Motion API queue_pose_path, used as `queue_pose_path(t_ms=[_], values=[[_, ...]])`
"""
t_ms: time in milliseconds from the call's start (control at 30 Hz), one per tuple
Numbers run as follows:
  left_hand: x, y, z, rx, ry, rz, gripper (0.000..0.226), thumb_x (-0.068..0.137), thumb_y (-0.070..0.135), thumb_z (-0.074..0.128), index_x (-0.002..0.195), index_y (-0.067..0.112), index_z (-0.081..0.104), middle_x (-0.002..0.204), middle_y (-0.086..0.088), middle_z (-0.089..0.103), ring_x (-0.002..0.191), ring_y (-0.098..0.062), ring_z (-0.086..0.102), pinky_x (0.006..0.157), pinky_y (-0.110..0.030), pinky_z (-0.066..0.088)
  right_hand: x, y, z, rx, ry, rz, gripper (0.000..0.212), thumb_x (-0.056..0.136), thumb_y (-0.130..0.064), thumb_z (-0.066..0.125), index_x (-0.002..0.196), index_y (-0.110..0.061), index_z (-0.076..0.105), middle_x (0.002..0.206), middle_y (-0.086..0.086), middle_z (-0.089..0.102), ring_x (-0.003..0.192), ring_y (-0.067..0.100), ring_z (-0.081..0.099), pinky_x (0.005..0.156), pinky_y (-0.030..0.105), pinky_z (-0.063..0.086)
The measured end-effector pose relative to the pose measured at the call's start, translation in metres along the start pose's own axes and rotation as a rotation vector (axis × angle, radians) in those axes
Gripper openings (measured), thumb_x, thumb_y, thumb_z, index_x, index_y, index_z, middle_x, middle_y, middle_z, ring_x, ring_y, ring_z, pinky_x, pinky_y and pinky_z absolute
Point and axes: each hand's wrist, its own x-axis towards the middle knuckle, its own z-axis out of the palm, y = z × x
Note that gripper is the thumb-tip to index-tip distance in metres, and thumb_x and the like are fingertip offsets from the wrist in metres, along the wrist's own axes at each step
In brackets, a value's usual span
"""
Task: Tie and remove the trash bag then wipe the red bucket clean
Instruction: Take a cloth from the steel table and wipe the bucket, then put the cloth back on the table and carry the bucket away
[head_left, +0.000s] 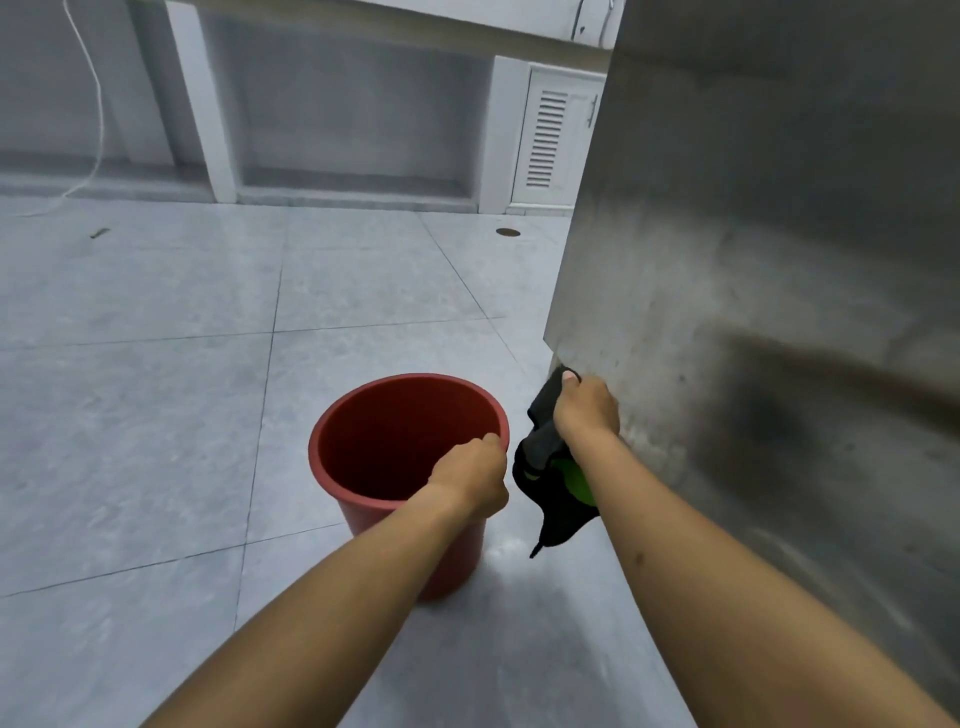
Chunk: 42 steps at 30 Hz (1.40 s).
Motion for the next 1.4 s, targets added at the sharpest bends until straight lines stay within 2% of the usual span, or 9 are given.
queue_pose_path(t_ms=[200, 500, 633, 733, 867, 1000, 1133, 1300, 1400], values=[[-0.001, 0.002, 0.009, 0.047, -0.008, 0.016, 0.022, 0.088, 0.005, 0.047, 0.109, 0.002, 0.047, 0.109, -0.019, 0.062, 0.092, -0.040, 0.061, 0.063, -0.037, 0.036, -0.001, -0.006, 0.011, 0.010, -0.027, -0.033, 0.044, 0.104, -0.031, 0.032, 0.138, -0.006, 0.045, 0.135, 0.019, 0.055, 0.122, 0.038, 0.051, 0.093, 0.038, 0.042], [0.000, 0.004, 0.027, 0.020, -0.038, 0.048, 0.023, 0.093, 0.017, 0.048, 0.113, 0.005, 0.045, 0.105, -0.018, 0.065, 0.087, -0.039, 0.065, 0.061, -0.036, 0.042, -0.001, -0.010, 0.019, -0.068, -0.055, -0.117, 0.043, 0.105, -0.034, 0.029, 0.125, -0.006, 0.055, 0.131, 0.014, 0.057, 0.120, 0.034, 0.053, 0.089, 0.041, 0.045], [0.007, 0.007, 0.015, 0.007, -0.188, -0.083, 0.073, 0.091, 0.068, 0.034, 0.125, 0.005, 0.048, 0.122, -0.017, 0.061, 0.107, -0.037, 0.060, 0.076, -0.039, 0.042, -0.001, -0.020, 0.013, -0.067, -0.063, -0.165, 0.042, 0.104, -0.034, 0.029, 0.121, -0.007, 0.056, 0.137, 0.016, 0.052, 0.126, 0.036, 0.047, 0.098, 0.046, 0.043], [0.015, 0.004, -0.018, 0.035, -0.272, -0.197, 0.089, 0.086, 0.075, 0.027, 0.147, 0.011, 0.035, 0.146, -0.014, 0.048, 0.131, -0.035, 0.047, 0.096, -0.043, 0.039, -0.001, -0.031, 0.005, -0.094, -0.048, -0.284, 0.039, 0.102, -0.034, 0.029, 0.112, -0.007, 0.057, 0.122, 0.018, 0.060, 0.117, 0.038, 0.050, 0.099, 0.050, 0.042], [0.027, -0.008, -0.076, -0.303, 0.111, -0.187, 0.072, 0.088, 0.039, 0.044, 0.152, 0.017, 0.019, 0.145, -0.019, 0.045, 0.128, -0.037, 0.048, 0.095, -0.039, 0.039, -0.001, -0.052, -0.007, -0.083, -0.087, -0.498, 0.035, 0.101, -0.037, 0.035, 0.089, -0.010, 0.054, 0.100, 0.016, 0.063, 0.095, 0.036, 0.055, 0.080, 0.043, 0.045], [0.031, -0.018, -0.118, -0.732, 0.403, -0.062, 0.062, 0.088, 0.017, 0.048, 0.147, 0.030, 0.037, 0.151, -0.006, 0.039, 0.138, -0.021, 0.037, 0.096, -0.025, 0.028, -0.010, -0.081, -0.012, -0.115, -0.229, -0.720, 0.032, 0.100, -0.034, 0.043, 0.077, -0.012, 0.050, 0.082, 0.007, 0.057, 0.080, 0.026, 0.051, 0.066, 0.034, 0.034], [0.025, -0.029, -0.138, -0.927, 0.479, 0.023, 0.061, 0.079, 0.006, 0.046, 0.134, 0.032, 0.056, 0.140, 0.007, 0.051, 0.124, -0.006, 0.044, 0.092, -0.017, 0.036, -0.018, -0.106, -0.016, -0.033, -0.342, -0.790, 0.033, 0.099, -0.032, 0.047, 0.071, -0.015, 0.053, 0.068, -0.003, 0.052, 0.064, 0.012, 0.047, 0.054, 0.024, 0.034], [0.024, -0.028, -0.153, -1.107, 0.524, -0.033, 0.020, 0.081, 0.013, 0.047, 0.082, 0.023, 0.065, 0.067, 0.015, 0.063, 0.066, -0.001, 0.057, 0.056, -0.014, 0.045, -0.043, -0.135, -0.012, 0.140, -0.365, -0.741, 0.030, 0.097, -0.027, 0.048, 0.068, -0.020, 0.055, 0.066, -0.008, 0.054, 0.066, 0.009, 0.051, 0.058, 0.026, 0.036], [0.019, -0.031, -0.144, -0.957, 0.527, -0.243, 0.017, 0.085, 0.031, 0.047, 0.083, 0.022, 0.061, 0.074, 0.011, 0.065, 0.073, -0.011, 0.060, 0.062, -0.027, 0.045, -0.050, -0.129, -0.003, 0.145, -0.349, -0.634, 0.030, 0.099, -0.029, 0.044, 0.077, -0.015, 0.059, 0.074, -0.002, 0.061, 0.075, 0.017, 0.056, 0.062, 0.030, 0.039]])
